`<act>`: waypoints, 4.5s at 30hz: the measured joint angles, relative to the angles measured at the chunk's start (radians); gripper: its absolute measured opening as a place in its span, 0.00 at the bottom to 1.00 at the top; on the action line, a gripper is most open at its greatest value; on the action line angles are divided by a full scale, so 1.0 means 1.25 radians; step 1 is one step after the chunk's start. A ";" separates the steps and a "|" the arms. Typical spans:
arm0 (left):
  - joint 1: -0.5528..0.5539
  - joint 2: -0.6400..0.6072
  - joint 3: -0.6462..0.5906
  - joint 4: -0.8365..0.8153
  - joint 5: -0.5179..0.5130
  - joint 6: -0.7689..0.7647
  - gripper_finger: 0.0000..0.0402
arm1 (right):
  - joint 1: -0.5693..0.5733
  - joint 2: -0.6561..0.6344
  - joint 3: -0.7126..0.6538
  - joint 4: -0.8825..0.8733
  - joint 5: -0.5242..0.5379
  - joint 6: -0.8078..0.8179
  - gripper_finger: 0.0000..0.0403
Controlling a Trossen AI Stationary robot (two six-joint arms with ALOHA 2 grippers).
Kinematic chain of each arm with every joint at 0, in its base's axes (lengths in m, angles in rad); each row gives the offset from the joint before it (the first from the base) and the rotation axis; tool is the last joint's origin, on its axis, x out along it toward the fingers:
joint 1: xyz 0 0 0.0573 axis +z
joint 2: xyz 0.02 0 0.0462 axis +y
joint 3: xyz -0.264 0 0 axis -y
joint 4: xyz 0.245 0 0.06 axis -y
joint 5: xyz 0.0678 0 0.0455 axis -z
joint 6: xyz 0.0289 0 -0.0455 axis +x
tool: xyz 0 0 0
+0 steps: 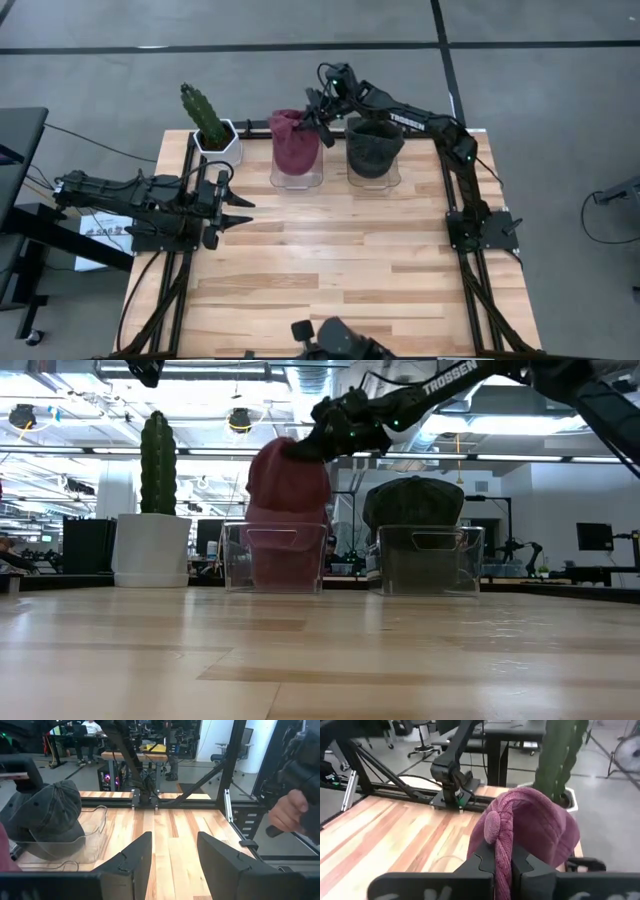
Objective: Pick & Place hat
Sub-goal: Put the red cap into the transparent bin, then return to Home Position
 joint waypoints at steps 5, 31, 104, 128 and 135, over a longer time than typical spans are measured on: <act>0.000 0.000 0.000 0.000 0.000 0.020 0.39 | -0.005 0.001 0.000 -0.059 0.023 -0.062 0.00; -0.002 0.000 0.000 0.001 0.000 0.012 0.39 | 0.042 0.057 -0.004 -0.043 0.169 -0.176 0.00; -0.001 -0.432 -0.342 0.095 -0.081 -0.094 0.39 | 0.395 -1.008 -0.871 0.045 0.544 0.324 0.58; -0.001 -0.421 -0.482 0.205 -0.092 -0.163 0.39 | 0.677 -1.478 -1.510 0.357 0.848 0.450 0.58; -0.001 -0.418 -0.482 0.207 -0.093 -0.163 0.39 | 0.709 -1.490 -1.511 0.353 0.880 0.428 0.58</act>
